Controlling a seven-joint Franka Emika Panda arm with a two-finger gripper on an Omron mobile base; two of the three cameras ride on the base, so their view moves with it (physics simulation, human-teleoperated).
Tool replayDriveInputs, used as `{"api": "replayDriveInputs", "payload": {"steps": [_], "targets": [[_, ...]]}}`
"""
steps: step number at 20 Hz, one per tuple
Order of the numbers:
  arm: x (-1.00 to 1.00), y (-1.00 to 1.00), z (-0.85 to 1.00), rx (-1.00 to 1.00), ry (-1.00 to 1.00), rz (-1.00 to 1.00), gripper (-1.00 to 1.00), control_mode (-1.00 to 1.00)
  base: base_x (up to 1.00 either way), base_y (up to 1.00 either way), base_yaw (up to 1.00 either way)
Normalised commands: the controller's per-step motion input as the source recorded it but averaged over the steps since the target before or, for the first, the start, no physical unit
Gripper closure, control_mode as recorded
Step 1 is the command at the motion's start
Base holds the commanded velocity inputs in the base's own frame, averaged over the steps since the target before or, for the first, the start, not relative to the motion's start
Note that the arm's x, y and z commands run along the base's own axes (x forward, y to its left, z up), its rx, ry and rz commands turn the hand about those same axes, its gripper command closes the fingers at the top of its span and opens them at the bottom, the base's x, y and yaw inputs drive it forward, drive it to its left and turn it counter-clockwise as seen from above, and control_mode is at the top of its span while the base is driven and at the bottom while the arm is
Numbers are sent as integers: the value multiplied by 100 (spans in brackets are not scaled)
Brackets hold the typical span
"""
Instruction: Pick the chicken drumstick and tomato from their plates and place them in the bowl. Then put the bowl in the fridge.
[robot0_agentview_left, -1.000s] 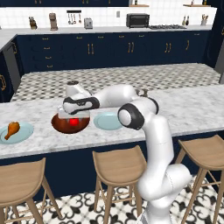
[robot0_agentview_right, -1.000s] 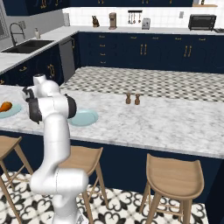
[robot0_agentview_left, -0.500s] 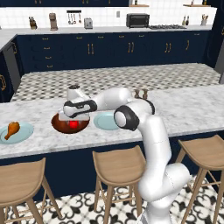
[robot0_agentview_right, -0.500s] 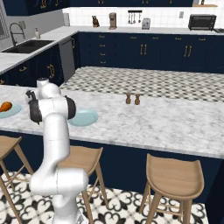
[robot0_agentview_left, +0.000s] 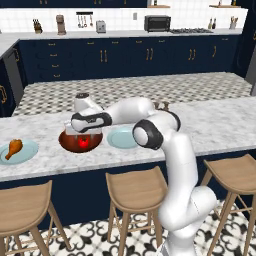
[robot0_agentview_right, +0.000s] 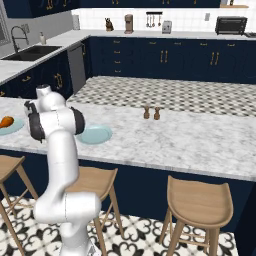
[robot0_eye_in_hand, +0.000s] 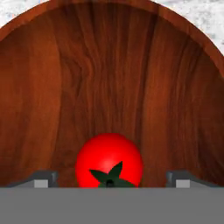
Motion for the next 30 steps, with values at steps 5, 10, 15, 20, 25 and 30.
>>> {"api": "replayDriveInputs", "payload": {"steps": [5,10,15,20,25,30], "targets": [[-83,-34,51,2,-14,0,-100,-100,0,0,0],[-92,-86,43,1,-3,0,-100,-100,0,0,0],[-69,-81,48,0,0,2,-100,-100,0,0,0],[-40,-12,20,6,0,0,-100,-100,0,0,0],[-70,69,15,11,-4,0,-100,-100,0,0,0],[-54,-20,32,-5,-9,0,-100,-100,0,0,0]]}}
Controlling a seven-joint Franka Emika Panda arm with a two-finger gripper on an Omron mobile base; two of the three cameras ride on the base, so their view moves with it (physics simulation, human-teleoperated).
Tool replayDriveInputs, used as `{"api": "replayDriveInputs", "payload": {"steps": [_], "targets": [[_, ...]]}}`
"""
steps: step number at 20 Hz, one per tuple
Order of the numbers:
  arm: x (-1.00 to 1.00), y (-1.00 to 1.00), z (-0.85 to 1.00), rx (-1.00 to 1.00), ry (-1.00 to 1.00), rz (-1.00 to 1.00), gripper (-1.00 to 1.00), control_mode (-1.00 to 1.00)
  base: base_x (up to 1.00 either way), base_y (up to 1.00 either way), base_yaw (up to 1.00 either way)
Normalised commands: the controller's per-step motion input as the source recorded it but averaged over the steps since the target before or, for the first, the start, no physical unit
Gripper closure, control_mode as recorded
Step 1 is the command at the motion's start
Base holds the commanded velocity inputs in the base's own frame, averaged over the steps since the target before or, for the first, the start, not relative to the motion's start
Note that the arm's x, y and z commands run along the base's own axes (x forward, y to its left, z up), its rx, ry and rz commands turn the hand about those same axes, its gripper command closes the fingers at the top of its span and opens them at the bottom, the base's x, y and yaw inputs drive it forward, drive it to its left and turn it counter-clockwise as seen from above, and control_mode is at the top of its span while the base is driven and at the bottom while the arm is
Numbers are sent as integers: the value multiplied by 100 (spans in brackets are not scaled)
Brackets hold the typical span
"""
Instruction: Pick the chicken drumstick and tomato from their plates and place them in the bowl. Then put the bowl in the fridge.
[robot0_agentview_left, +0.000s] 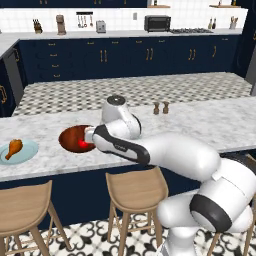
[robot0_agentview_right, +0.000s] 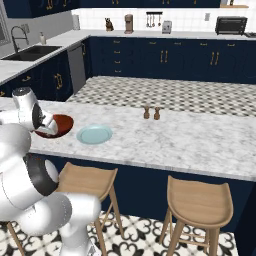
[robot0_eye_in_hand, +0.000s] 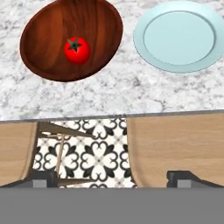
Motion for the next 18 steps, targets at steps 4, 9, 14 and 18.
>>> {"api": "replayDriveInputs", "payload": {"steps": [4,9,14,18], "targets": [[-1,-8,26,0,-1,0,-100,-100,0,0,0],[0,0,0,0,0,0,-100,100,-51,92,1],[0,0,0,0,0,0,-100,100,-23,100,0],[0,0,0,0,0,0,-100,100,36,82,0]]}}
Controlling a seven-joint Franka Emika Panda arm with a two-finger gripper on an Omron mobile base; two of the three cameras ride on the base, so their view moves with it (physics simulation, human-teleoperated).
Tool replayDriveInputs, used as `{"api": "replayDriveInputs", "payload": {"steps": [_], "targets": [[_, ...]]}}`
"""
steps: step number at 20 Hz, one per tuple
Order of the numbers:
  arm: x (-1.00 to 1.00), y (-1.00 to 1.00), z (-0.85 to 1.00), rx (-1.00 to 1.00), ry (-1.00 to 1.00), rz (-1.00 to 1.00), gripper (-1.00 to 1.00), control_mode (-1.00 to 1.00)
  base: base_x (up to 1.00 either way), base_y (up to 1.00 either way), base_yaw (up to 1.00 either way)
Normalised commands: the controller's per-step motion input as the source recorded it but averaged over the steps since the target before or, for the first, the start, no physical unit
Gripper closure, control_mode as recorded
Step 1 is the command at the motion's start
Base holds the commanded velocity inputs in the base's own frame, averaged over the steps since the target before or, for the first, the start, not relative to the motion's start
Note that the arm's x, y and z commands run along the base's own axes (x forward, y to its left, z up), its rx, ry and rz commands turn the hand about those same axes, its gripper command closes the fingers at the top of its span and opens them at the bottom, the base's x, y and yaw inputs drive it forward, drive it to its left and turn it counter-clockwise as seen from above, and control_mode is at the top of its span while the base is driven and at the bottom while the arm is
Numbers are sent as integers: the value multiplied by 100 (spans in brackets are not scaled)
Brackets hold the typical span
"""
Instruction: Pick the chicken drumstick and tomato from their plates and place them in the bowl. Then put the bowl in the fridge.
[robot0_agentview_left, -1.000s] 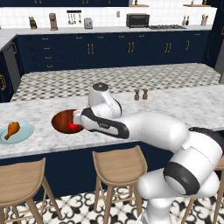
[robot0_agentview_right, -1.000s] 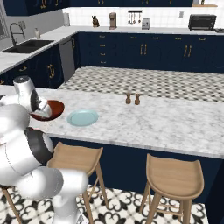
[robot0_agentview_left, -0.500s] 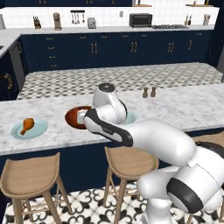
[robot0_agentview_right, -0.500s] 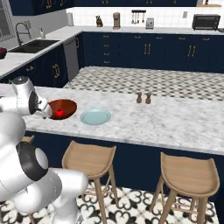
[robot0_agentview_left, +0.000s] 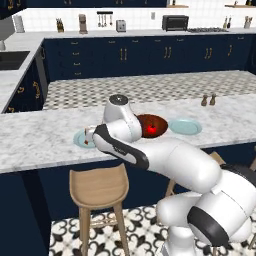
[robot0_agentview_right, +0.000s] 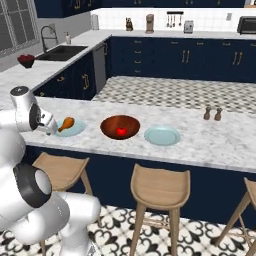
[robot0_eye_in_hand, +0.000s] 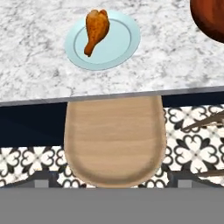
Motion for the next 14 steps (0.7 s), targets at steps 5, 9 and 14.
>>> {"api": "replayDriveInputs", "payload": {"steps": [5,9,14], "targets": [[0,0,0,0,0,0,-100,100,92,-20,0],[0,0,0,0,0,0,-100,100,97,-7,-2],[40,-6,0,0,4,0,-100,-100,47,0,-2]]}}
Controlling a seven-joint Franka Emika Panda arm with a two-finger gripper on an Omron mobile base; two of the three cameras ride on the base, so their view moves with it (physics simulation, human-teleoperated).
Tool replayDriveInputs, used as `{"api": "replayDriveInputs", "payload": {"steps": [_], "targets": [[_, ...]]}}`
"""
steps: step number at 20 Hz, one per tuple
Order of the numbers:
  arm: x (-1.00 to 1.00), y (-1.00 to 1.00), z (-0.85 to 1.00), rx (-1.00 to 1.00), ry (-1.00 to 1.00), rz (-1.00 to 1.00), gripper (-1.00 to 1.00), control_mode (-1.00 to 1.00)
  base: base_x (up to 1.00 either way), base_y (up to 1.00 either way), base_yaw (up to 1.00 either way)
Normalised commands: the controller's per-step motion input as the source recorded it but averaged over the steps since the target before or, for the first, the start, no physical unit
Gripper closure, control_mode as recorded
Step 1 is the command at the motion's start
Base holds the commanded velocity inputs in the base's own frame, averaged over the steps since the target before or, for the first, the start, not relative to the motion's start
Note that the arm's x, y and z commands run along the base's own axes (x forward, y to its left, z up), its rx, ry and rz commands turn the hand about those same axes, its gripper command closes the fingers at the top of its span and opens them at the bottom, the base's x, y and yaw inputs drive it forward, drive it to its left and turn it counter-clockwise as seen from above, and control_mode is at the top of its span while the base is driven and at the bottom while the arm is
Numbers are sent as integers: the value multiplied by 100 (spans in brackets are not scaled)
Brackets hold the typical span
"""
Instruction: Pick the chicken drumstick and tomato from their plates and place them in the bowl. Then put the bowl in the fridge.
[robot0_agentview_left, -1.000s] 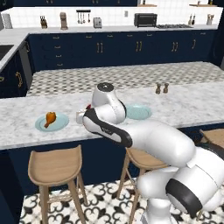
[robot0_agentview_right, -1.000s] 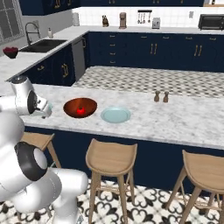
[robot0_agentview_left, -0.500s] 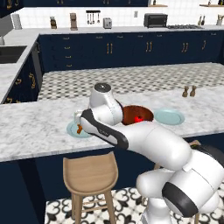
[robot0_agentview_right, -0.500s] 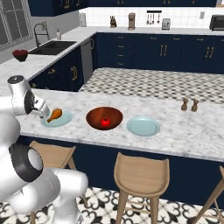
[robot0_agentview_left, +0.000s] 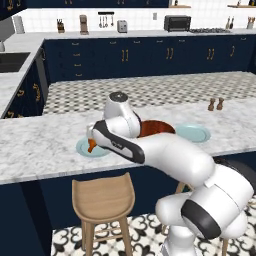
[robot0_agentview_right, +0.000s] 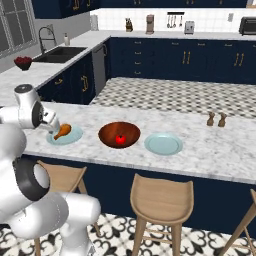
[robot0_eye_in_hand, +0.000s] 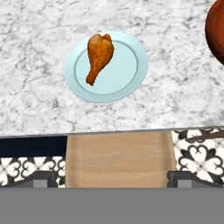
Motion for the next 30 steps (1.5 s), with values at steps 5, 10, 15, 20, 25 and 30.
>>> {"api": "replayDriveInputs", "payload": {"steps": [5,10,15,20,25,30], "targets": [[100,6,-19,-8,13,-2,-100,-100,0,0,0],[89,41,-5,-14,10,-4,-100,-100,0,0,0],[69,13,-37,0,9,0,-100,-100,0,0,0],[63,17,-50,0,9,0,-100,-100,0,0,0],[45,26,-27,-1,8,-4,-100,-100,0,0,0],[44,0,-20,0,11,0,-100,-100,0,0,0]]}}
